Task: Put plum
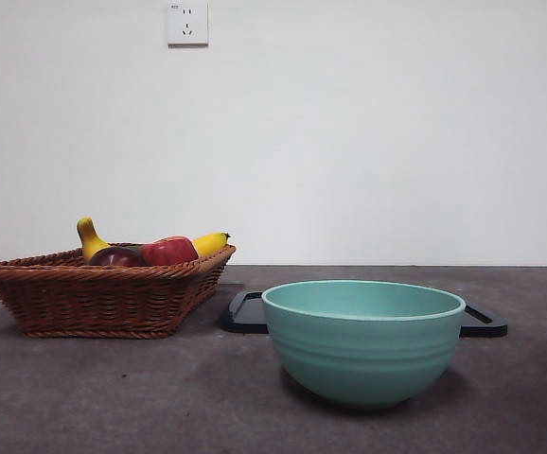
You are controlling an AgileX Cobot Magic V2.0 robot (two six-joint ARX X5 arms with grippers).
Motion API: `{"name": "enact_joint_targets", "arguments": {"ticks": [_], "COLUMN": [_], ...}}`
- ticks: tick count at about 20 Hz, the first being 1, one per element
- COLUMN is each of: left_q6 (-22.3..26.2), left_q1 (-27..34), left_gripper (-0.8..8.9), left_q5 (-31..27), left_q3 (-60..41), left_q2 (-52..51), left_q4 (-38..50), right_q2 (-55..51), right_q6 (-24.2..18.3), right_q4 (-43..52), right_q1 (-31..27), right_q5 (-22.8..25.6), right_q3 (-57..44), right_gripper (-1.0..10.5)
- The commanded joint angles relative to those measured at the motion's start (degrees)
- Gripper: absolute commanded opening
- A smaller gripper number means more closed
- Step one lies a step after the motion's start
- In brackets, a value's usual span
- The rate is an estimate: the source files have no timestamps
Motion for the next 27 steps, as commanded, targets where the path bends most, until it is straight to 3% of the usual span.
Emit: {"name": "enact_joint_targets", "arguments": {"ticks": [1,16,22,27], "left_q6": [-0.22,-15.89,-19.89,-20.35], "left_q1": [0.17,0.17,0.15,0.17], "left_gripper": [0.09,0.09,0.10,0.10], "left_q5": [-0.11,-0.09,-0.09,-0.07], "left_q3": [-1.16,1.09,6.47,12.37], "left_q2": [-0.13,-0.13,0.39,2.27], "left_q4": [-0.50,-0.72,-4.15,-8.90], "right_q2": [-0.15,-0.15,-0.09,1.62], "right_q6": [1.01,14.05,15.45,15.69], "right_q4": [0.63,0.66,-0.04,-4.04], "right_q1": [-0.11,-0.11,-0.11,-0.11], "right_q5": [-0.02,-1.51,-1.53,-1.97], "right_q3": [-0.20,1.09,6.27,12.57], "right_gripper": [0.1,0.1,0.0,0.0]}}
